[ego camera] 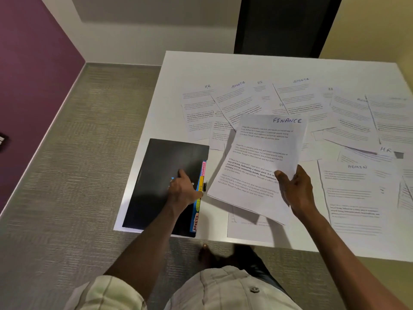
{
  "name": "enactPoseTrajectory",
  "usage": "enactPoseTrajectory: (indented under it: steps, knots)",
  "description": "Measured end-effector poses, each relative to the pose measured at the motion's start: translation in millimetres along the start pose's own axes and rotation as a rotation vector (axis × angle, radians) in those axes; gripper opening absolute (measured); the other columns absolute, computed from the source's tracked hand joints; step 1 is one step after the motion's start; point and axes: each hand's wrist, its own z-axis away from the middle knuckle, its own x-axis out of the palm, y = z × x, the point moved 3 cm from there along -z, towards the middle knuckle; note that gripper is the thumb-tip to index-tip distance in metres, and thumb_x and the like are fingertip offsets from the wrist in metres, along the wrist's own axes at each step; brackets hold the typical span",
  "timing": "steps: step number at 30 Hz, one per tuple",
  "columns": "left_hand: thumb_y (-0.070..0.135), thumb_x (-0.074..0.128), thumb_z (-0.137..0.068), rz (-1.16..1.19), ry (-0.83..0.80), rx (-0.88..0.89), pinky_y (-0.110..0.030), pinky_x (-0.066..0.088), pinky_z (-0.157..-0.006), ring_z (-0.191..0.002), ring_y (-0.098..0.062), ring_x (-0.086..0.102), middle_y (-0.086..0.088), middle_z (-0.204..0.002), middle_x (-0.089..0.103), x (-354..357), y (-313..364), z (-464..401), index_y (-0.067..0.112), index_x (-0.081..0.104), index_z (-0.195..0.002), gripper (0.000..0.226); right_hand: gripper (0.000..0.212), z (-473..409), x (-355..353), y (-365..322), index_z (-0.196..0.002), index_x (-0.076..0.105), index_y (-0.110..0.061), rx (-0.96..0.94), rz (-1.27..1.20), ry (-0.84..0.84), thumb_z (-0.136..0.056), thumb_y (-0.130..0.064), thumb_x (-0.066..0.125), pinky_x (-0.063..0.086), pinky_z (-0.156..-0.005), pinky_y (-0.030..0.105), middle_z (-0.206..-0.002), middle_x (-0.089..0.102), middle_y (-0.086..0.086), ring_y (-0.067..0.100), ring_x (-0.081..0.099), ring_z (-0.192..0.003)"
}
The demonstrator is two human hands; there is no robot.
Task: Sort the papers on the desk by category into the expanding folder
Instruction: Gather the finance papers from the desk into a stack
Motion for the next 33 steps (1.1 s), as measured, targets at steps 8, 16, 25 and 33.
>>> enactPoseTrajectory:
  steps: [8,16,25,33]
  knots:
    - [0.016,0.076,-0.081,0.089,-0.006,0.080,-0.024,0.046,-0.069,-0.095,-0.016,0.059,-0.009,-0.121,0.055,-57,1,14,0.011,0.023,-0.151,0.087,0.010,4,18,-46,-0.098,0.049,-0.008,-0.154,0.076,0.132,-0.095,-0.014,0.056,0.038,-0.046,0.016,-0.066,0.053,0.000,0.012,0.050,-0.057]
    - [0.017,0.079,-0.077,0.210,0.141,0.154,-0.031,0.053,-0.083,-0.088,-0.017,0.063,-0.009,-0.105,0.065,-106,-3,19,0.006,0.021,-0.153,0.096,0.015,17,69,-101,-0.111,0.049,-0.002,-0.299,0.086,0.081,-0.100,-0.012,0.047,0.034,-0.047,0.013,-0.074,0.054,-0.003,-0.001,0.045,-0.058]
    - [0.017,0.081,-0.074,0.265,0.231,0.144,-0.033,0.052,-0.093,-0.110,-0.025,0.063,-0.013,-0.119,0.065,-121,2,27,0.008,0.023,-0.152,0.098,0.014,34,113,-125,-0.112,0.040,-0.012,-0.366,0.191,-0.097,-0.099,-0.013,0.044,0.044,-0.053,0.022,-0.092,0.051,-0.003,0.009,0.049,-0.067]
    - [0.012,0.078,-0.078,0.343,0.300,0.205,-0.029,0.052,-0.083,-0.098,-0.024,0.065,-0.014,-0.113,0.067,-124,11,40,0.008,0.027,-0.150,0.088,0.044,46,128,-138,-0.141,0.029,-0.012,-0.334,0.279,-0.248,-0.099,-0.010,0.044,0.041,-0.063,0.019,-0.103,0.056,0.003,0.008,0.051,-0.077]
